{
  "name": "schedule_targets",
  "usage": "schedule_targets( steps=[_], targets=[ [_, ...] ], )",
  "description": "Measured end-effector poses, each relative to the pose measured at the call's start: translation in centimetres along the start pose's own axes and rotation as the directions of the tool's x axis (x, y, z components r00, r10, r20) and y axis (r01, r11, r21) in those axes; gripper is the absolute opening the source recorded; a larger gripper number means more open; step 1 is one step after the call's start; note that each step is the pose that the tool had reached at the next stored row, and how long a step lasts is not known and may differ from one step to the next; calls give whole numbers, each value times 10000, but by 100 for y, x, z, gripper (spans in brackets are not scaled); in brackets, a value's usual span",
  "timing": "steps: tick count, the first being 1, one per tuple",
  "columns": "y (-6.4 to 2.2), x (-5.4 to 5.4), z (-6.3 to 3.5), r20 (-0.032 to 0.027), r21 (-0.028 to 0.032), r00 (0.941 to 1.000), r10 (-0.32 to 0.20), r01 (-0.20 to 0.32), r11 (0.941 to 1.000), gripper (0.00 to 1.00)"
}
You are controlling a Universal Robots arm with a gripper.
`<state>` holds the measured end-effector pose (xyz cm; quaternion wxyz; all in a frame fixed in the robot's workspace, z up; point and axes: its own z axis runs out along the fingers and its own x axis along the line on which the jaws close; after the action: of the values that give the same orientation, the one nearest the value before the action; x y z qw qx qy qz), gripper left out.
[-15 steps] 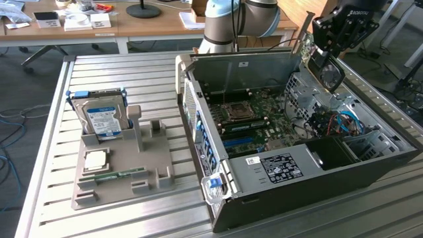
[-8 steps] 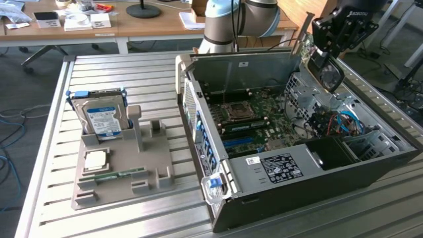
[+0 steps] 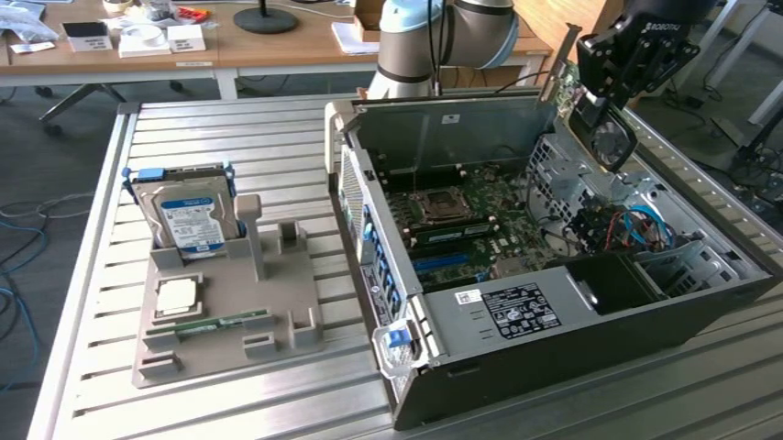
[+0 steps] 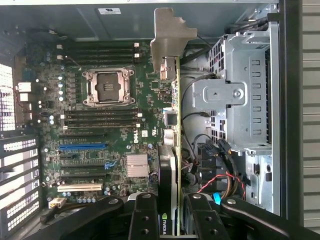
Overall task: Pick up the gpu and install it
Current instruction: 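Insert the gpu into the slot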
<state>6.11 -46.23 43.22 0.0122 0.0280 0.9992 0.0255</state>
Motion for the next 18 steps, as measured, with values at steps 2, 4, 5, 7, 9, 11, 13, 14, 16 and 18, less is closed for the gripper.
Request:
schedule_targets(
  steps=[2,4,5,7,9,11,13,14,16,18],
  targets=[
    [0,0,0,0,0,10000,0,0,10000,27],
    [0,0,0,0,0,10000,0,0,10000,27],
    [0,0,0,0,0,10000,-1,1,10000,27],
    [0,0,0,0,0,10000,-1,1,10000,27],
    [0,0,0,-3,0,10000,-53,53,10000,27],
    [0,1,2,-12,-5,9997,-237,237,9997,27],
    [0,0,3,-28,-12,9985,-544,544,9985,27],
    [0,0,4,-36,-17,9975,-708,708,9975,27],
    [0,0,5,-53,-26,9944,-1053,1053,9944,27],
    [0,0,7,-71,-37,9900,-1408,1408,9900,27]
  ],
)
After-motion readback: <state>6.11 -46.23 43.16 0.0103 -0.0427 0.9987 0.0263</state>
